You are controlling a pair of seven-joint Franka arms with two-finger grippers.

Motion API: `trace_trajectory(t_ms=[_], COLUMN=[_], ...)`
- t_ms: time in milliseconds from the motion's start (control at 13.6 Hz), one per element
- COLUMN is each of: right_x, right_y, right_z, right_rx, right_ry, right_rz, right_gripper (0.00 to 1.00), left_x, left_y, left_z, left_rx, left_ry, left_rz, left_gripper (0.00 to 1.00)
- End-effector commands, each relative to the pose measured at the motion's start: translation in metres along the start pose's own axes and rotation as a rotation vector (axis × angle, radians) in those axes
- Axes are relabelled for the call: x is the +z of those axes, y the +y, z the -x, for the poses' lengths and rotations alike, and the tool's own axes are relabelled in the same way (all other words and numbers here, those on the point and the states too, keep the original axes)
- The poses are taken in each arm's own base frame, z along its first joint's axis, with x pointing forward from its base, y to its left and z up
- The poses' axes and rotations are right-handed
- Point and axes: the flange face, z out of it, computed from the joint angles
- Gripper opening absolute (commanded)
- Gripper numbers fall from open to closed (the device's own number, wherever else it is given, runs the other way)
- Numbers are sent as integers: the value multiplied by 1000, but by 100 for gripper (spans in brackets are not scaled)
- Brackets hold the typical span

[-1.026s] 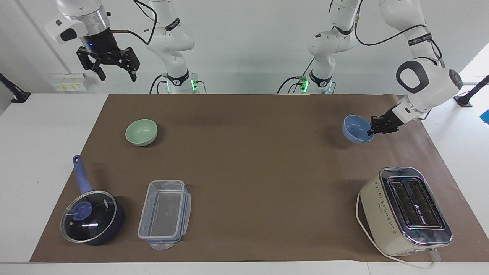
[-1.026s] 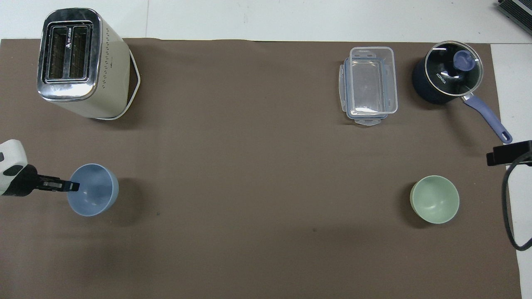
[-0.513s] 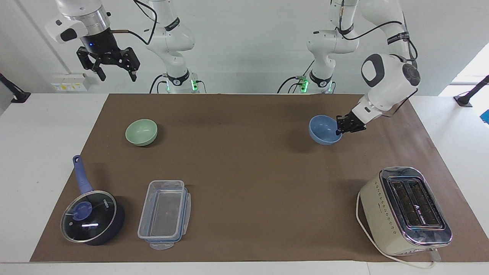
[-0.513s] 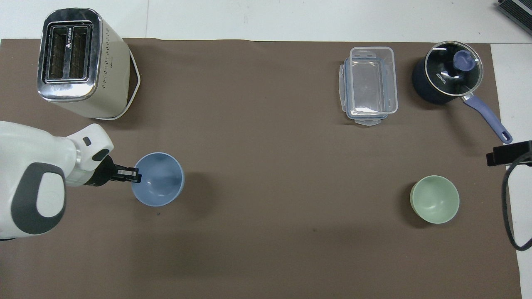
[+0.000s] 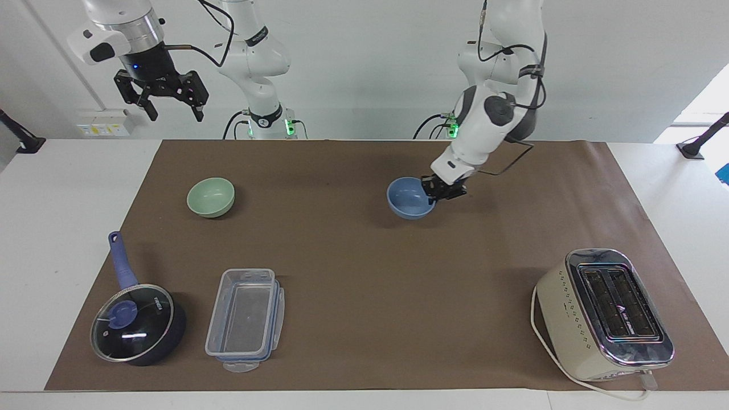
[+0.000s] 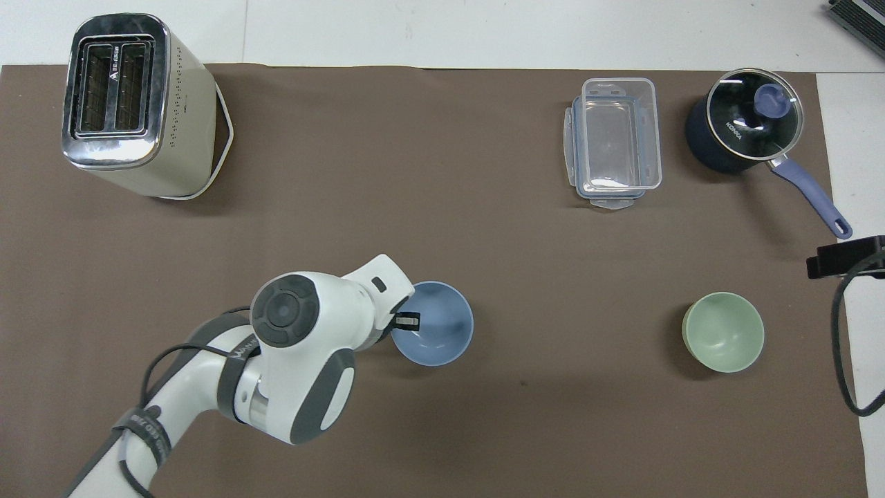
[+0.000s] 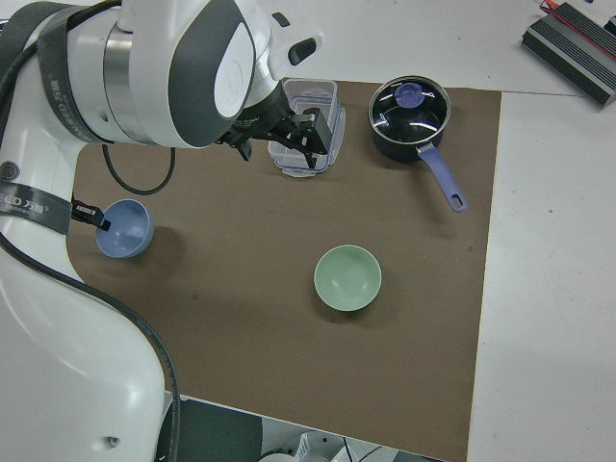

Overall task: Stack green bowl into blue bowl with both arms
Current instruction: 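Grip the blue bowl rim and drag it toward the table center, then release the blue bowl with the left gripper while the right gripper reaches the green bowl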

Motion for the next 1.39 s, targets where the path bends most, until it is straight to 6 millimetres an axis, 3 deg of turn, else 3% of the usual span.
trace_trajectory(t_ms=[0,73,147,293,513,586,806,953,1246,1319], right_x=[10,13,20,41,89,103,154,189,280,295], right_y=[17,19,24,37,49,54,62,66,119,129], right_z=[11,11,9,7,8,8,13,17,48,53], right_rx=[4,8,17,44,0,4,25,1,-153,-169], right_ry=[9,12,12,37,26,21,17,3,41,54], right_rz=[-11,-11,-11,-10,-11,-12,-15,-17,-7,-1], right_gripper=[100,100,100,100,100,100,100,100,100,100], left_x=[8,8,9,9,-3,-14,-60,-101,-207,-236], left_y=[25,28,34,31,33,24,-13,-54,-162,-191], left_z=[8,9,13,12,0,-8,-26,-34,-64,-74], left_rx=[10,17,19,-17,-21,-31,-39,-33,5,14], left_ry=[23,25,19,11,12,23,43,69,96,94], left_rz=[3,5,7,4,8,8,-25,-107,-148,-155], left_gripper=[0,0,16,64,94,100,100,100,100,100])
